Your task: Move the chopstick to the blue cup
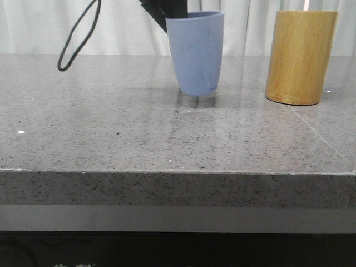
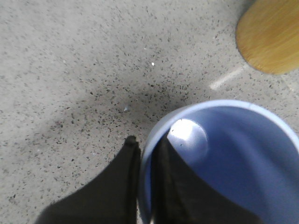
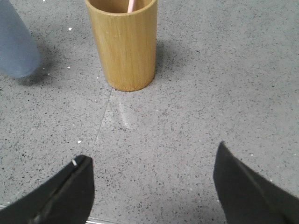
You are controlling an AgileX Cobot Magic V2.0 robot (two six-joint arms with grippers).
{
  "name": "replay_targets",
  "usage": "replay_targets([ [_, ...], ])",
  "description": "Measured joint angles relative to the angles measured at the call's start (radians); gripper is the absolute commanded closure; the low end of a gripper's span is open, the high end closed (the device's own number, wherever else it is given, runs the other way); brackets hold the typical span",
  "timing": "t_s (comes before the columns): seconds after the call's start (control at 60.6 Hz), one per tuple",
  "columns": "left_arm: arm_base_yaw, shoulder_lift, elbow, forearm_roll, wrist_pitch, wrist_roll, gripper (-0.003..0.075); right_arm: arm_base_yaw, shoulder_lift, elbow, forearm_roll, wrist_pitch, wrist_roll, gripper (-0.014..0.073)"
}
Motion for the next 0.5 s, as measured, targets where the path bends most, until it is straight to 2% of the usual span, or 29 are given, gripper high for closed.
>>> replay_targets([
  [0.099, 0.000, 0.015, 0.000, 0.002, -0.002, 0.000, 0.0734, 0.000, 0.000, 0.000, 0.000, 0.000, 0.000, 0.0044],
  [0.149, 0.000, 0.020, 0.000, 0.002, -0.002, 0.000, 0.0708, 0.000, 0.000, 0.000, 0.000, 0.000, 0.000, 0.0044],
  [0.347, 0.000, 0.020, -0.002, 0.004, -0.002, 0.000, 0.0469, 0.000, 0.000, 0.000, 0.000, 0.000, 0.000, 0.0044],
  [0.495, 0.000, 0.020, -0.002, 0.004, -0.004, 0.000, 0.0447, 0.000, 0.000, 0.000, 0.000, 0.000, 0.000, 0.0044],
])
